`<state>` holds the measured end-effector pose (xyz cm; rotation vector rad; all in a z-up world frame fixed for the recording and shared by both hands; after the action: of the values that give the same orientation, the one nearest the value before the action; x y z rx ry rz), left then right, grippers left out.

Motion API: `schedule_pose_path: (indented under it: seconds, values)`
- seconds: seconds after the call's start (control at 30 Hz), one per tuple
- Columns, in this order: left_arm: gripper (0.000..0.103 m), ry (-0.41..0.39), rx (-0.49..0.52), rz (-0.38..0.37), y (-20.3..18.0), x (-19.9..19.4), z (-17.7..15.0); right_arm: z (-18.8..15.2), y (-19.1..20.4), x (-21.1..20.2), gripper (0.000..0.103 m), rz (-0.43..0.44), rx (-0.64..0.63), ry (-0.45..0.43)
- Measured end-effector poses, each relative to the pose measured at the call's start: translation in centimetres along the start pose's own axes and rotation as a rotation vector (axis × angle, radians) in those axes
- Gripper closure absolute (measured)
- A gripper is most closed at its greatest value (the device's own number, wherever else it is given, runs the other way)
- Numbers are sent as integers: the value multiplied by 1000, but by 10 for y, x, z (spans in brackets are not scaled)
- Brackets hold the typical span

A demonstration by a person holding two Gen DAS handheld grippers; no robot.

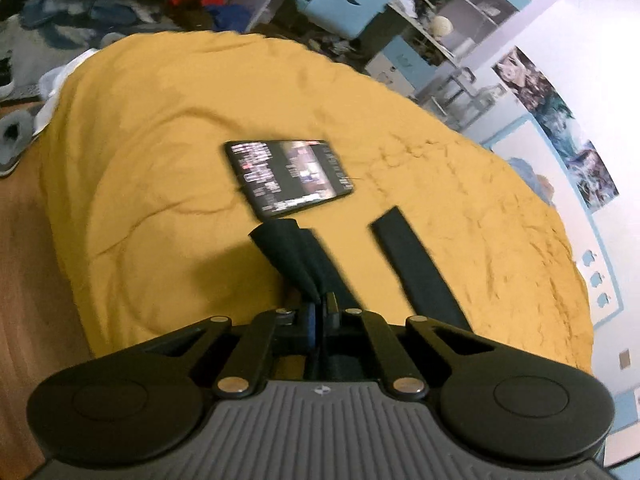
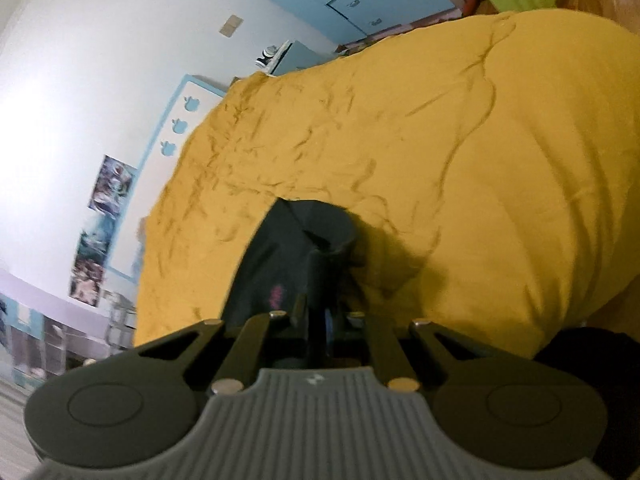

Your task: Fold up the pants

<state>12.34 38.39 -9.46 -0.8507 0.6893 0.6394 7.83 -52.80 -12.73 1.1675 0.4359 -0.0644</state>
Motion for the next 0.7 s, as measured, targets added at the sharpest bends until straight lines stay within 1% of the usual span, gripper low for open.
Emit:
schedule_pose_path:
  seconds: [0.1, 0.2, 0.3, 0.4, 0.5, 0.6, 0.7]
  values:
    - [101, 18, 57, 2, -29, 4, 10, 10, 10, 14, 101, 38, 33, 8]
    - [101, 44, 126, 9, -70, 10, 25, 20, 23, 31, 101, 70, 72, 13]
    - [101, 50, 171, 14, -106, 15, 37, 30, 40, 53, 101, 72, 85, 26]
    - [101, 60, 193, 15, -132, 22, 46, 40, 54, 72, 101, 68, 88, 34]
    - [101, 85, 185, 26, -144, 35, 52, 50, 62, 87, 101, 67, 101, 43]
    - [101, 113, 142, 52, -147, 53, 57, 60, 64, 104, 101, 55, 116, 58]
    - [101, 122, 89, 104, -144, 73, 62, 70, 64, 122, 101, 39, 141, 68]
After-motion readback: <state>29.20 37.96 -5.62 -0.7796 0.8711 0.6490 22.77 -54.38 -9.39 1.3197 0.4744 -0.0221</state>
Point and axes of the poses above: each gripper's, at about its wrist camera, not at the fingertips, and x roughly the way its jaws point, y to its left, z to its top, the point moved 3 cm from there along x, roughly the way its jaws point, and after that the axes turned 10 degrees about z, right-handed, at the moved point
